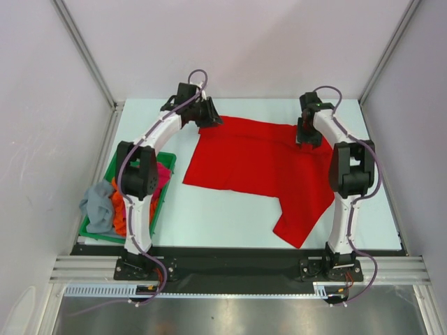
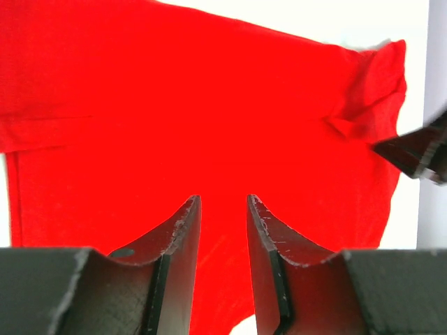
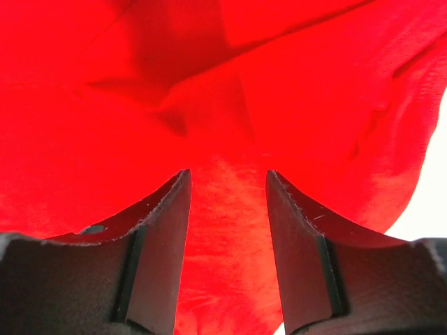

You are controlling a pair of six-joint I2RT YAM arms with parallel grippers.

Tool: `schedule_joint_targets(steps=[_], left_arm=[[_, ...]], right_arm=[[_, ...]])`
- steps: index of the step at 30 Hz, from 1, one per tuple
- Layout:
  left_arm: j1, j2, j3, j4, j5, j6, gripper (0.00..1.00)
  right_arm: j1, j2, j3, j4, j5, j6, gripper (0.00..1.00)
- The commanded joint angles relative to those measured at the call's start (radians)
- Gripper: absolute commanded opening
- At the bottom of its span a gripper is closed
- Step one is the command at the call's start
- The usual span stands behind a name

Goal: Fold and stack the t-shirts
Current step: Fold the tshirt

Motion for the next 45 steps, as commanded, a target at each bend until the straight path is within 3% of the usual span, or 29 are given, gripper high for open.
schedule_joint_targets(steps=[1,8,11,17,18,23,33,36,38,41,45], left_arm=[[-0.012,-0.092,-0.038,0.030,0.015,0.028,0.37],[-0.015,-0.132,-0.070,0.015,0.004,0.052,0.37],[-0.015,-0.135,-0.078,0.017,0.004,0.054,0.37],[-0.015,-0.129,-0.072,0.027,0.011,0.037,0.37],[-0.015,-0.128,-0.070,0.027,0.013,0.036,0.37],[-0.016,-0.121,-0.070,0.029,0.013,0.029,0.37],[-0.018,-0.121,-0.064,0.024,0.019,0.026,0.37],[-0.019,-0.138,-0.067,0.018,0.019,0.029,0.37],[-0.021,-0.149,-0.089,0.029,0.019,0.028,0.37],[-0.022,-0.147,-0.087,0.017,0.031,0.034,0.37],[-0.032,-0.166,-0.112,0.021,0.028,0.037,0.37]], right_arm=[[0.024,0.022,0.048,0.005,0.114,-0.021,0.52],[0.024,0.088,0.084,0.024,0.170,-0.047,0.49],[0.024,0.097,0.076,0.053,0.183,-0.050,0.43],[0.013,0.131,0.119,0.060,0.193,-0.058,0.27],[0.012,0.130,0.125,0.063,0.190,-0.058,0.19],[-0.006,0.146,0.180,0.068,0.147,-0.052,0.00],[-0.060,0.220,0.341,0.097,0.070,-0.029,0.00],[-0.074,0.243,0.426,-0.018,0.058,0.014,0.03],[-0.060,0.135,0.267,0.017,0.070,0.015,0.19],[-0.039,-0.020,0.016,0.149,0.104,0.012,0.32],[-0.051,-0.054,-0.057,0.140,0.099,0.043,0.40]])
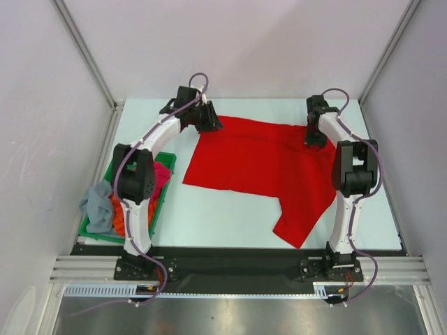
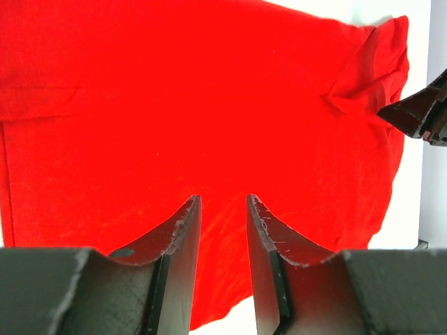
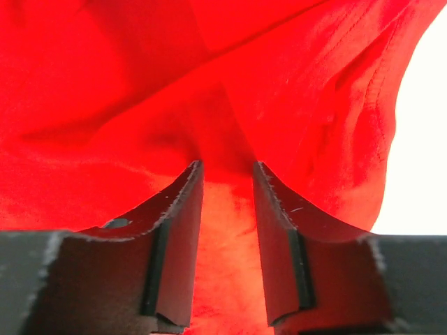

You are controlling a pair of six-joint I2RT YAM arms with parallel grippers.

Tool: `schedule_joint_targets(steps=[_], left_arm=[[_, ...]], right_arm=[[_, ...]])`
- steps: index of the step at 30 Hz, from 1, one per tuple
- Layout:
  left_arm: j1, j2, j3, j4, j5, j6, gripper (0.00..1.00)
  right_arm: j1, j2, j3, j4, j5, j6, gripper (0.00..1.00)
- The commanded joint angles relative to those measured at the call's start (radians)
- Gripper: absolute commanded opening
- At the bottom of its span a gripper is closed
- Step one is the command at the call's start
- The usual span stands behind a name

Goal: Fold and stack the t-shirts
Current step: Fold the tshirt

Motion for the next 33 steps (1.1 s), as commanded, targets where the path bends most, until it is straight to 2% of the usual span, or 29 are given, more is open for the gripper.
schedule_joint_targets(steps=[1,6,10,13,17,18,21,24,25,26,28,29,31,33], left_arm=[[-0.018,-0.095,-0.029,0.018,0.019,0.021,0.37],[-0.032,-0.100,-0.034,0.013,0.022,0.021,0.37],[-0.035,-0.112,-0.035,0.010,0.022,0.024,0.38],[-0.035,-0.121,-0.043,0.004,0.015,0.034,0.37],[-0.035,-0.133,-0.060,0.007,0.015,0.041,0.38],[-0.035,-0.138,-0.070,0.010,0.015,0.039,0.38],[-0.035,-0.142,-0.084,0.018,0.015,0.039,0.38],[-0.035,-0.147,-0.092,0.025,0.018,0.036,0.38],[-0.035,-0.149,-0.092,0.026,0.021,0.033,0.38],[-0.035,-0.149,-0.092,0.027,0.021,0.033,0.38],[-0.035,-0.150,-0.092,0.027,0.024,0.033,0.38],[-0.035,-0.149,-0.089,0.027,0.025,0.033,0.38],[-0.035,-0.147,-0.086,0.023,0.030,0.034,0.38],[-0.035,-0.143,-0.081,0.019,0.035,0.033,0.38]], right_arm=[[0.007,-0.089,-0.032,0.045,0.027,0.019,0.41],[0.017,-0.103,-0.102,0.083,0.038,0.016,0.43],[0.020,-0.074,-0.086,0.094,0.043,0.013,0.41],[0.020,-0.032,-0.047,0.087,0.040,0.008,0.36],[0.020,-0.005,0.006,0.080,0.031,0.009,0.15],[0.020,0.000,0.019,0.079,0.026,0.011,0.14],[0.017,0.040,0.091,0.047,0.015,0.016,0.00],[0.019,0.072,0.160,0.007,0.014,0.017,0.00],[0.023,0.071,0.166,-0.002,0.012,0.019,0.01],[0.028,0.063,0.145,-0.004,0.014,0.017,0.17],[0.040,0.008,0.088,0.017,0.026,0.006,0.35],[0.056,-0.013,0.050,0.031,0.035,0.003,0.47],[0.065,-0.066,-0.027,0.033,0.078,0.008,0.54],[0.066,-0.086,-0.065,0.030,0.093,0.011,0.55]])
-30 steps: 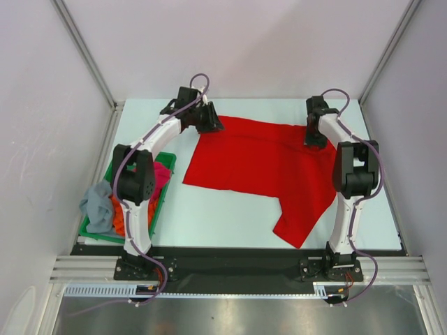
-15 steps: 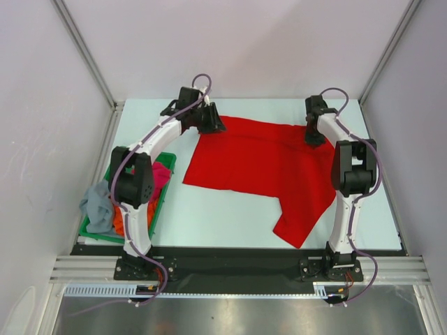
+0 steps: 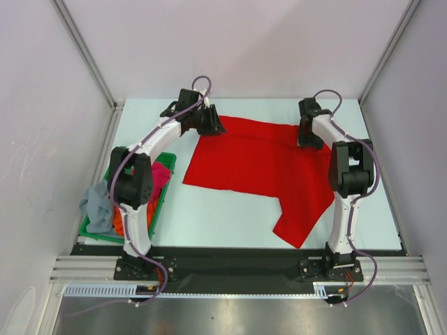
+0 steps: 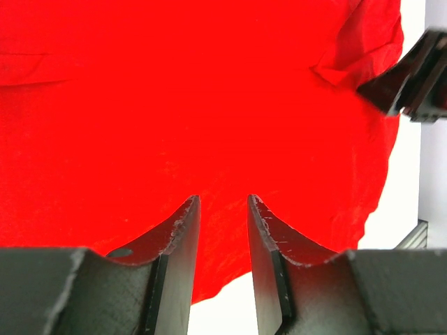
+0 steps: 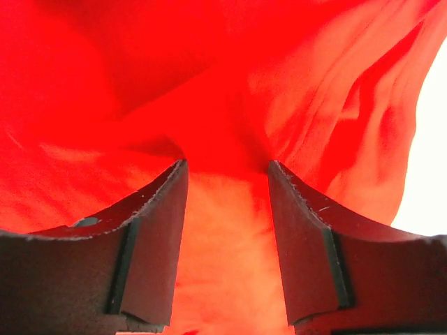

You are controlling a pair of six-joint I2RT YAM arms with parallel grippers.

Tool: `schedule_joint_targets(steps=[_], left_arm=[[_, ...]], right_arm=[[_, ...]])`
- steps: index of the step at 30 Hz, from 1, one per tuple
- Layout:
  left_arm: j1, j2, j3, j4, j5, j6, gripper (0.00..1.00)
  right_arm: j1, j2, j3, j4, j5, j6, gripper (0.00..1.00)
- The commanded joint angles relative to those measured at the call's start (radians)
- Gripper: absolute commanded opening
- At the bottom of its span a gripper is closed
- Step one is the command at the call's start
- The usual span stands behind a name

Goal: Fold and stack the t-shirts
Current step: Fold the tshirt

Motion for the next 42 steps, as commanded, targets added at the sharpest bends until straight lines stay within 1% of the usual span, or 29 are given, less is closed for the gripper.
schedule_joint_targets(steps=[1,4,7,8,9,14,20,25,27,28,29,30,35,39,42], left_arm=[[-0.004,-0.064,0.008,0.021,0.034,0.022,0.38],[-0.004,-0.060,0.019,0.013,0.037,0.022,0.38],[-0.004,-0.052,0.037,0.002,0.043,0.024,0.38],[-0.004,-0.051,0.040,0.001,0.043,0.024,0.38],[-0.004,-0.050,0.045,-0.001,0.043,0.027,0.38],[-0.004,-0.055,0.040,-0.010,0.041,0.038,0.38],[-0.004,-0.073,-0.001,0.007,0.043,0.039,0.38],[-0.002,-0.084,-0.029,0.021,0.046,0.036,0.38],[-0.002,-0.086,-0.035,0.021,0.048,0.038,0.38],[-0.002,-0.087,-0.039,0.021,0.046,0.036,0.38],[-0.004,-0.087,-0.044,0.021,0.046,0.036,0.38],[-0.004,-0.093,-0.052,0.030,0.046,0.033,0.38],[-0.004,-0.097,-0.059,0.039,0.054,0.019,0.38],[-0.004,-0.097,-0.056,0.042,0.055,0.011,0.38],[-0.004,-0.093,-0.052,0.040,0.060,0.008,0.38]], right_arm=[[0.016,-0.099,-0.079,-0.005,0.060,0.003,0.54],[0.013,-0.102,-0.124,0.022,0.066,0.003,0.51],[0.003,-0.084,-0.119,0.048,0.061,0.006,0.44],[0.003,-0.065,-0.098,0.051,0.061,0.006,0.40],[0.003,-0.054,-0.085,0.053,0.061,0.005,0.39],[0.000,0.004,0.014,0.039,0.069,0.000,0.38],[-0.016,0.080,0.105,0.038,0.034,-0.002,0.38],[-0.026,0.183,0.257,0.039,0.015,-0.023,0.41],[-0.033,0.215,0.324,0.006,0.005,-0.032,0.43],[-0.035,0.244,0.387,-0.010,0.002,-0.034,0.43],[-0.036,0.249,0.404,-0.042,0.000,-0.032,0.43],[-0.035,0.245,0.409,-0.048,-0.003,-0.034,0.43],[-0.047,0.124,0.295,-0.018,-0.027,-0.022,0.45],[-0.078,0.078,0.235,-0.018,-0.069,0.017,0.46],[-0.090,0.074,0.215,-0.014,-0.083,0.027,0.47]])
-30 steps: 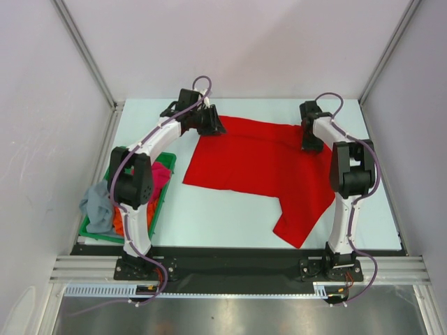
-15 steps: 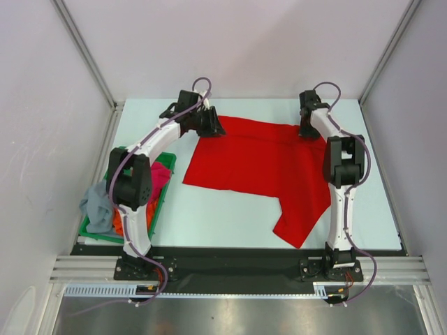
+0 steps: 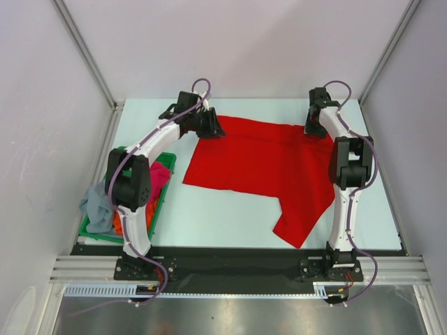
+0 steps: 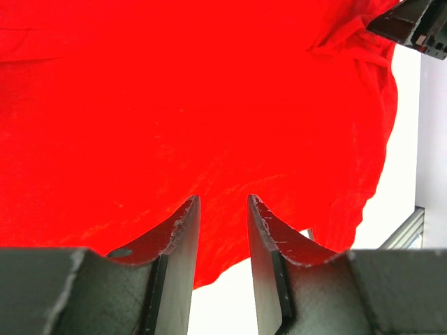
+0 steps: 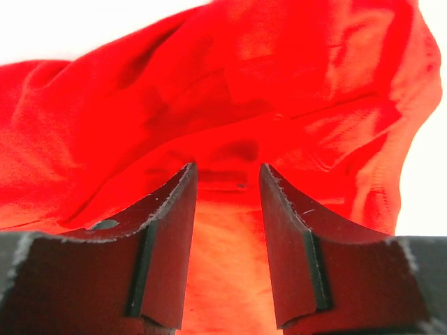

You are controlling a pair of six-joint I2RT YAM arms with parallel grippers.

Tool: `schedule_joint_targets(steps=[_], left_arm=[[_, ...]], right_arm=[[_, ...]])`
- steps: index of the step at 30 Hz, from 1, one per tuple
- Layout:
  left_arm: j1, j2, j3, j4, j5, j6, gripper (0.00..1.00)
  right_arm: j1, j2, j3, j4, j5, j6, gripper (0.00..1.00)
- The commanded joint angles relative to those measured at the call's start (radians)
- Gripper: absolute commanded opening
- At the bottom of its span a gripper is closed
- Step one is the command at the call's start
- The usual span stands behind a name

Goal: Fold and stack the t-shirts
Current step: Fold the tshirt

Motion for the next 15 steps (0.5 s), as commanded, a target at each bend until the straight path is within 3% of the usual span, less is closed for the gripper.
schedule_joint_targets(steps=[1,8,15], left_arm=[[-0.004,-0.058,0.004,0.037,0.034,0.001,0.38],[-0.005,-0.058,-0.003,0.031,0.035,0.006,0.38],[-0.005,-0.055,0.001,0.028,0.034,0.006,0.38]], right_arm=[[-0.022,-0.068,-0.011,0.000,-0.027,0.031,0.48],[-0.033,-0.065,-0.025,0.010,-0.072,0.065,0.48],[-0.066,-0.039,-0.033,0.027,-0.134,0.104,0.39]])
